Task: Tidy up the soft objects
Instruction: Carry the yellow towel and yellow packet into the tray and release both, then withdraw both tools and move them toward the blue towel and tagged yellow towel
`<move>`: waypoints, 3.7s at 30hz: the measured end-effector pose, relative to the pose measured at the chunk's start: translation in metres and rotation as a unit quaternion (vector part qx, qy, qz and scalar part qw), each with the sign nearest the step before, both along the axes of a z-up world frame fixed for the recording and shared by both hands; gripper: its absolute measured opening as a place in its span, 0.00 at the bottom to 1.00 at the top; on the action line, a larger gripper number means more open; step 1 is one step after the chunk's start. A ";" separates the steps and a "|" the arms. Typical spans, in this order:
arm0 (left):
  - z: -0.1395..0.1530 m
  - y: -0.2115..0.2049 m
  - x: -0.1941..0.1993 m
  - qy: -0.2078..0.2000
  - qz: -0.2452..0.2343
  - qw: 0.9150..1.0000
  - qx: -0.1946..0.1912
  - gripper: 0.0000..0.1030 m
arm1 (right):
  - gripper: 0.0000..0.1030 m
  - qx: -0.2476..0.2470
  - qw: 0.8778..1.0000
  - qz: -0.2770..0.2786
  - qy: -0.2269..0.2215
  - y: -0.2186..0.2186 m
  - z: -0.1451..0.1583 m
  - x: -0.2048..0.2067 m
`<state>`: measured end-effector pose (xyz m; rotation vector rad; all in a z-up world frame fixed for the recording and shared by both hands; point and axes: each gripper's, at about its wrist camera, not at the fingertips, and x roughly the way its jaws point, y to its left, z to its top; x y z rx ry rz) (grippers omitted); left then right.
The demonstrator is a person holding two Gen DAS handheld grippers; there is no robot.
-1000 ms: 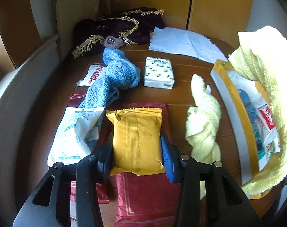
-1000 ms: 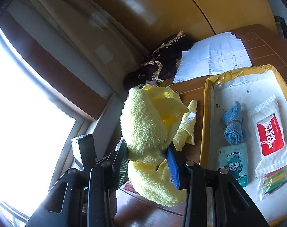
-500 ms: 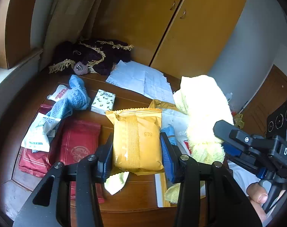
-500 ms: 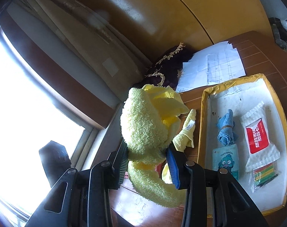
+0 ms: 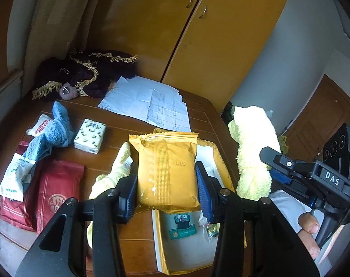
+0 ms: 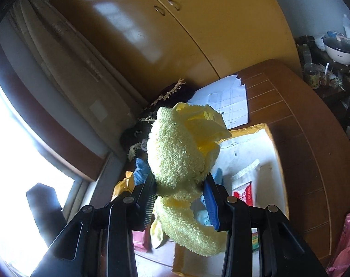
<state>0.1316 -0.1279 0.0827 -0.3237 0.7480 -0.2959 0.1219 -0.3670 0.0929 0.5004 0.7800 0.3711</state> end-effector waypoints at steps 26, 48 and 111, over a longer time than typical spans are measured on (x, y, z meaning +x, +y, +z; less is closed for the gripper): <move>-0.094 -0.086 0.124 0.160 -0.046 0.983 0.078 0.42 | 0.44 -0.103 0.985 -0.057 0.124 -0.011 -0.104 0.088; -0.038 0.049 0.005 0.053 0.041 0.996 -0.063 0.72 | 0.73 0.010 0.998 0.061 -0.013 0.053 -0.029 0.000; -0.069 0.132 -0.051 0.046 0.132 0.989 -0.055 0.72 | 0.63 -0.073 0.984 0.122 0.106 0.165 -0.082 0.027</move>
